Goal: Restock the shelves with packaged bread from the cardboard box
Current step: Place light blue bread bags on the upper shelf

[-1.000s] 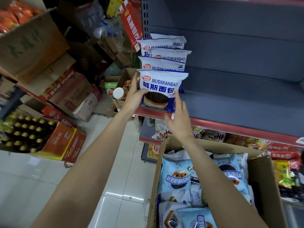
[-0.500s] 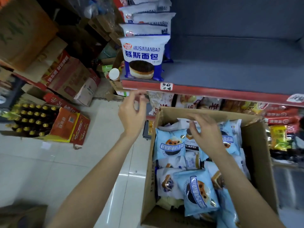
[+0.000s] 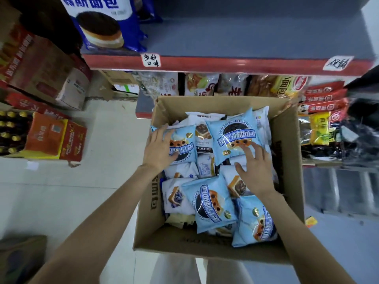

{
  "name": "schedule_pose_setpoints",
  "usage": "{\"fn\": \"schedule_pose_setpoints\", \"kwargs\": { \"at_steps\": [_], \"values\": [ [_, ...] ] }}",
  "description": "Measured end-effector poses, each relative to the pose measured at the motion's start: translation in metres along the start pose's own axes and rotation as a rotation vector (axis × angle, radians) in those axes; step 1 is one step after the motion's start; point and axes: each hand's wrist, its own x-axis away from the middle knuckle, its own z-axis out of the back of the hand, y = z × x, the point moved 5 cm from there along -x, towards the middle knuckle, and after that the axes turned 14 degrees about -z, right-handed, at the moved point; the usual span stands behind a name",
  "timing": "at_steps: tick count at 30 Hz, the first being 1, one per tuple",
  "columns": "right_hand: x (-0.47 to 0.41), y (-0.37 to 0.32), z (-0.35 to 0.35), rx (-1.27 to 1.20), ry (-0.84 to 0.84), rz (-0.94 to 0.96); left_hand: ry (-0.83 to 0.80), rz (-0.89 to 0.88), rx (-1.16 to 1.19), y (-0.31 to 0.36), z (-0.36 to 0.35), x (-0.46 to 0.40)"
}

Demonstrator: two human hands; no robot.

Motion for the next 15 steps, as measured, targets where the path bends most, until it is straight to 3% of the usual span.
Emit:
{"fn": "schedule_pose_setpoints", "kwargs": {
  "at_steps": [8, 15],
  "values": [
    [-0.024, -0.018, -0.006, 0.152, 0.054, -0.022, -0.223, -0.031, -0.325, -0.002, -0.002, -0.026],
    [-0.026, -0.016, -0.002, 0.103, 0.02, -0.029, -0.286, -0.093, -0.363, -0.006, 0.0, -0.028]
  ]
}}
